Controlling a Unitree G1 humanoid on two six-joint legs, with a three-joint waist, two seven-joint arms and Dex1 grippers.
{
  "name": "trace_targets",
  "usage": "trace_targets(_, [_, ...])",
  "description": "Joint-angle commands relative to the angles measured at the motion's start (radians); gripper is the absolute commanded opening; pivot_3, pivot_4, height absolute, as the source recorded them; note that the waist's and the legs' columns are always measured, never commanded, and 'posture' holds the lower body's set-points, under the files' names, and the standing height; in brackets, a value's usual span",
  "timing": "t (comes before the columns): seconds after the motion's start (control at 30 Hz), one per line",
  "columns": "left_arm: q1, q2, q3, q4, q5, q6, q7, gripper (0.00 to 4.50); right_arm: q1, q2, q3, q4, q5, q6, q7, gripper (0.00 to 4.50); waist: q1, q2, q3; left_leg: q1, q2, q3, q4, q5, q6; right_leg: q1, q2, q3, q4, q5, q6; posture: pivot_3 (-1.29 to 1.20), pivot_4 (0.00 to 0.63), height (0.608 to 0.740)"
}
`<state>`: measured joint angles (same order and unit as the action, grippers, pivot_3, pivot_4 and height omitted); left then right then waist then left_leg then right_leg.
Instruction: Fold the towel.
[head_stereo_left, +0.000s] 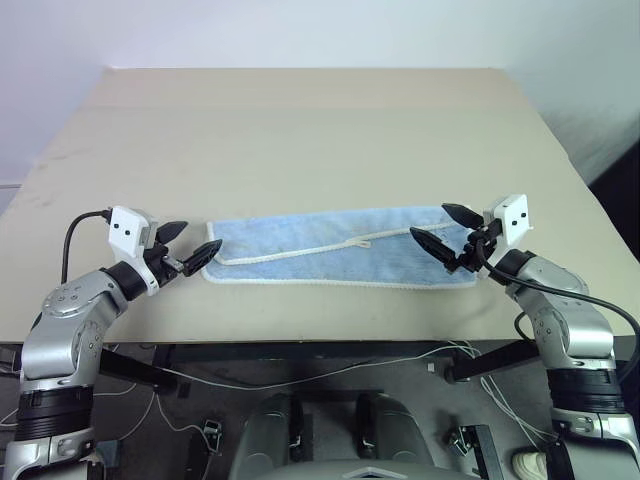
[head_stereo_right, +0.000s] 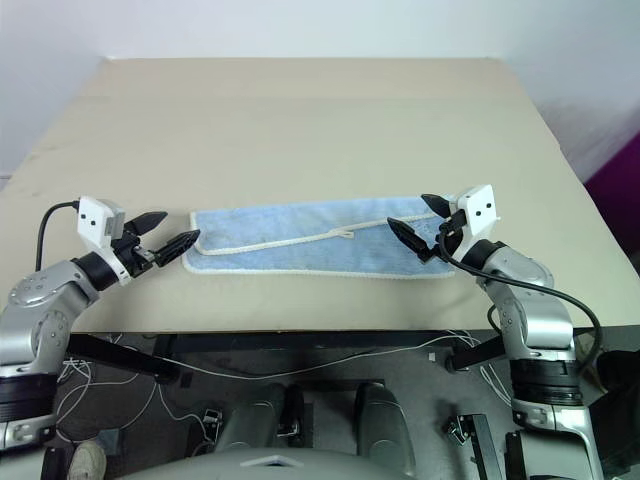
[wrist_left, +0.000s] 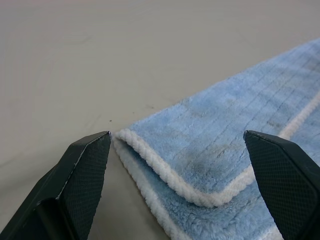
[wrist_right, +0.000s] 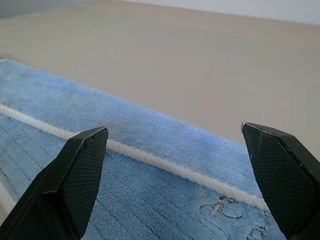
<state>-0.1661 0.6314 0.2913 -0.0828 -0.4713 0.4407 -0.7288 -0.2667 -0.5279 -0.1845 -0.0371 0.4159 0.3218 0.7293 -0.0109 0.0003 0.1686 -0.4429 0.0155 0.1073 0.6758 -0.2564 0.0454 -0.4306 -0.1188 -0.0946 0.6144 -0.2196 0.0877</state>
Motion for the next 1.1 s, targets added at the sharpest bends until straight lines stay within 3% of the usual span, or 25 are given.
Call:
trace_targets(0.03, [-0.001, 0.015, 0.019, -0.039, -0.011, 0.004, 0.004, 4.45, -0.015, 0.006, -0.004, -0.027, 0.012, -0.011, -0.002, 4.5, 0.0, 0.0, 0.0, 0.0, 0.0, 0.0, 0.0, 0.0, 0.0, 0.0, 0.0, 0.0, 0.0, 0.0, 0.0, 0.0, 0.15, 0.74])
trace_targets(0.63, [-0.05, -0.012, -0.012, 0.019, 0.026, -0.028, 0.03, 4.45, -0.022, 0.04, 0.02, -0.041, -0.004, -0.042, -0.019, 4.5, 0.0, 0.0, 0.0, 0.0, 0.0, 0.0, 0.0, 0.0, 0.0, 0.0, 0.0, 0.0, 0.0, 0.0, 0.0, 0.0, 0.15, 0.74])
trace_targets(1.1, [-0.03, 0.08, -0.024, 0.071, 0.132, -0.144, -0.028, 4.45, -0.031, 0.07, 0.056, -0.039, -0.014, -0.05, -0.031, 4.5, 0.001, 0.0, 0.0, 0.0, 0.0, 0.0, 0.0, 0.0, 0.0, 0.0, 0.0, 0.0, 0.0, -0.001, -0.002, 0.0, 0.15, 0.74])
